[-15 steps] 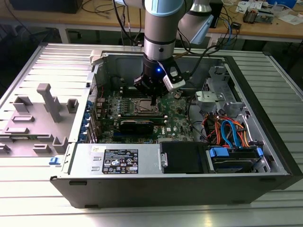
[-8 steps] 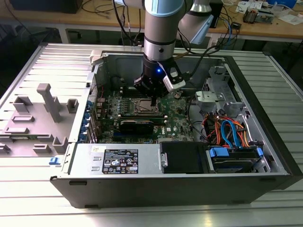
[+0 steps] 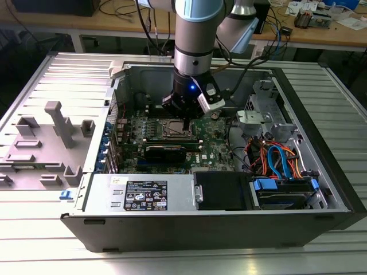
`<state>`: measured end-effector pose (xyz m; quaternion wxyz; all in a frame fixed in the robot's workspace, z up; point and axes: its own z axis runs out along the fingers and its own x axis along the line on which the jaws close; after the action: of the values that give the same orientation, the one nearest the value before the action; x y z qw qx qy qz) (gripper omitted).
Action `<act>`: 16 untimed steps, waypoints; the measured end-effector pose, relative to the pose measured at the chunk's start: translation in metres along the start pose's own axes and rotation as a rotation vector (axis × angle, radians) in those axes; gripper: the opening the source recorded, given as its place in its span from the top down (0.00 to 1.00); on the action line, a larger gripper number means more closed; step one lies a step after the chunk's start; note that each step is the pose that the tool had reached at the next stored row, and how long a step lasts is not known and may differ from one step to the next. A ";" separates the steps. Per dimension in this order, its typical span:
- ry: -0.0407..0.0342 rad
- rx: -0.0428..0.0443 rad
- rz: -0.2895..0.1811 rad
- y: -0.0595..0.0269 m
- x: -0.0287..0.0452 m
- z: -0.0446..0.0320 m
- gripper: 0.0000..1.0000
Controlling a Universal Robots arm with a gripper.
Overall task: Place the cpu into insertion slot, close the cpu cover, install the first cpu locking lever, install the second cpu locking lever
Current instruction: 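Install the second cpu locking lever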
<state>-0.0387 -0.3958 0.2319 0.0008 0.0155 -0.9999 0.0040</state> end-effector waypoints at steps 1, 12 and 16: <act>-0.0001 0.0000 0.000 -0.0008 0.0001 0.0000 0.89; 0.0000 0.0000 0.000 -0.0051 0.0001 -0.0018 0.89; 0.0000 0.0000 0.000 -0.0107 0.0004 -0.0018 0.89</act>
<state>-0.0388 -0.4065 0.2337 0.0008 0.0155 -0.9999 0.0040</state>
